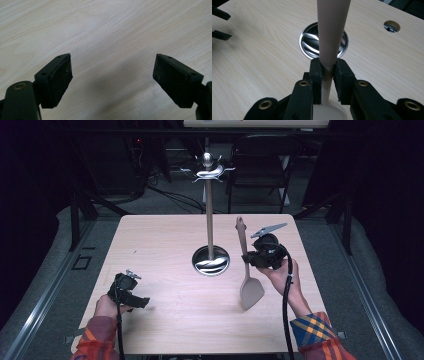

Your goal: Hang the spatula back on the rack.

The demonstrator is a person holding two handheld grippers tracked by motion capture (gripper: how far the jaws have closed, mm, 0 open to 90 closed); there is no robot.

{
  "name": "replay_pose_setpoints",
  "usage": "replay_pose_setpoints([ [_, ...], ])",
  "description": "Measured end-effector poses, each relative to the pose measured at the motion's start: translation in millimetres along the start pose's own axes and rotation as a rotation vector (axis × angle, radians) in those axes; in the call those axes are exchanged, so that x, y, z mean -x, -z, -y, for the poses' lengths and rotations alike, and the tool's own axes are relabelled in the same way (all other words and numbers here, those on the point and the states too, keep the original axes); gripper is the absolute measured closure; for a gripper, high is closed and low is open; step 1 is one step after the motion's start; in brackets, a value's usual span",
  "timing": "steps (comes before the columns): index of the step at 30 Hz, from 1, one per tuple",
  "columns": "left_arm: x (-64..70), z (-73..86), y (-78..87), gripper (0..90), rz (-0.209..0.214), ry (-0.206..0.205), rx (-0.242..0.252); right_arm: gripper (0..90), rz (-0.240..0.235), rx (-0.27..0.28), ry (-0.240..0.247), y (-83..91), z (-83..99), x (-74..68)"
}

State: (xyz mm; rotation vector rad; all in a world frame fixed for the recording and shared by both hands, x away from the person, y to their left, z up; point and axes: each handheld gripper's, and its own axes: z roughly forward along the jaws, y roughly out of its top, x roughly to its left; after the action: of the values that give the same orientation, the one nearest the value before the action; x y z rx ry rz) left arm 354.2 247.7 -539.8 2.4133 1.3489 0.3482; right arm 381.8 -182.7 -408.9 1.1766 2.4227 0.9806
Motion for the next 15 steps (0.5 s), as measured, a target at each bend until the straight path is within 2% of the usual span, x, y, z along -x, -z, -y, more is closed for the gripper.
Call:
replay_pose_setpoints([
  [5, -0.1, 0.2, -0.2, 15.8, 0.001, 0.003, -0.003, 77.4, 0.003, 0.013, 0.006, 0.4, -5.3, -2.0],
  [6, -0.1, 0.2, -0.2, 15.8, 0.001, 0.003, -0.003, 77.4, 0.068, 0.003, 0.009, 1.9, -6.6, -4.3],
  [7, -0.1, 0.2, -0.3, 15.8, 0.001, 0.003, -0.003, 77.4, 0.049, 0.012, 0.009, 1.4, -8.3, -4.3],
  [9, 0.1, 0.1, -0.7, 15.8, 0.001, 0.0, -0.004, 77.4, 0.043, 0.034, 0.011, 0.2, -10.7, -5.1],
  [15, -0.1, 0.4, -0.9, 15.8, 0.002, 0.001, -0.004, 77.4, 0.043, 0.055, 0.012, -3.8, -16.8, -7.8],
])
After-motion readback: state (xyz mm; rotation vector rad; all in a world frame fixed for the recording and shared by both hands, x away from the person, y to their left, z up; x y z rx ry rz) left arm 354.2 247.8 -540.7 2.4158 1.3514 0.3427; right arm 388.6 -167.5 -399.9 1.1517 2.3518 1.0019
